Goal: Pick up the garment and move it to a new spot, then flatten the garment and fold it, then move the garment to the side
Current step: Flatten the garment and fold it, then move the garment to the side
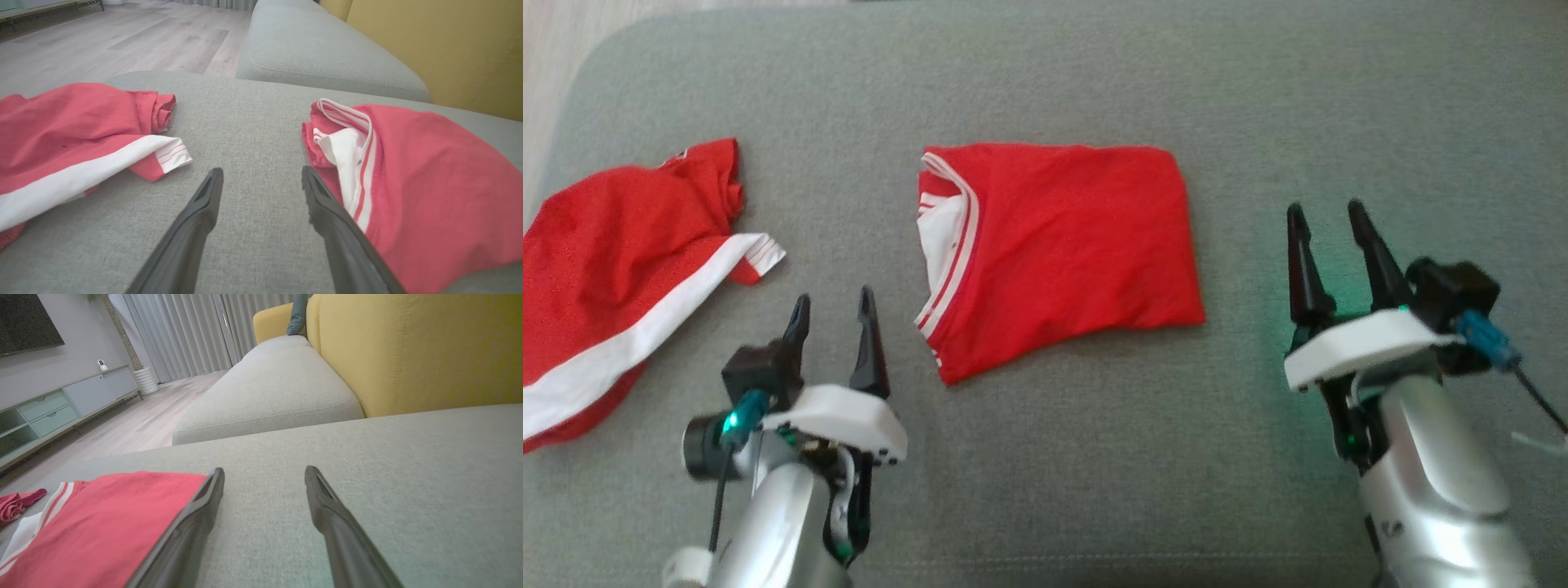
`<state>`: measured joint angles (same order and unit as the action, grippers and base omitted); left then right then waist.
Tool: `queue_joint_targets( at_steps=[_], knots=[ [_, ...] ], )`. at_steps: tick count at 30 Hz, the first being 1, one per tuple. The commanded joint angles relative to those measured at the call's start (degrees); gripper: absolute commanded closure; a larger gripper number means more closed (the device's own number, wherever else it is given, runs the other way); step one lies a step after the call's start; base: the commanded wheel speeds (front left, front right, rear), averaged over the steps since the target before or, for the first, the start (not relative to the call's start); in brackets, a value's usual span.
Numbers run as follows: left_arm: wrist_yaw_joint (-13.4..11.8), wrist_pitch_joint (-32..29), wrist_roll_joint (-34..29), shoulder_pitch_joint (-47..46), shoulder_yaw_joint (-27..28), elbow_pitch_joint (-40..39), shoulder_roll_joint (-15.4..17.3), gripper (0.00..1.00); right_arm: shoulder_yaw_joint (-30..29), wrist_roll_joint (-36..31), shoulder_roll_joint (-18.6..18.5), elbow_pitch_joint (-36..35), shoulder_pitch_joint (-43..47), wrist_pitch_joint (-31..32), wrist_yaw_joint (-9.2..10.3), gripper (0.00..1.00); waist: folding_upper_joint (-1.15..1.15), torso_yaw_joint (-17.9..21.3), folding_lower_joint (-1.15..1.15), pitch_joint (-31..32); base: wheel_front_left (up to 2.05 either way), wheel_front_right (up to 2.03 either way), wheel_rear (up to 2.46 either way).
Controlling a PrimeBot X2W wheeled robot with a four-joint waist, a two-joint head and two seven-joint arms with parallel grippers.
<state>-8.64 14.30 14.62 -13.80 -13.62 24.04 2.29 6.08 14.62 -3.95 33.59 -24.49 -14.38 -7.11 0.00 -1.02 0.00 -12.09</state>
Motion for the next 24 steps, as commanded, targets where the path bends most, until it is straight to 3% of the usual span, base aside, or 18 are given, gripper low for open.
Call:
queue_joint_targets(
  at_steps=[1, 24],
  knots=[
    [-0.18, 0.70, -0.79, 0.47, 2.60, -1.57, 0.59, 0.00, 0.88, -0.65, 1.07, -2.43, 0.19, -0.61, -0.37, 0.00, 0.00, 0.79, 0.00, 0.82, 0.00, 0.00, 0.00],
    [-0.06, 0.70, -3.01, 8.52, 5.39, -2.54, 0.59, 0.00, 0.73, -2.47, 1.07, -3.78, 9.31, -0.62, -0.37, 0.00, 0.00, 2.03, 0.00, 7.58, 0.00, 0.00, 0.00]
  ],
)
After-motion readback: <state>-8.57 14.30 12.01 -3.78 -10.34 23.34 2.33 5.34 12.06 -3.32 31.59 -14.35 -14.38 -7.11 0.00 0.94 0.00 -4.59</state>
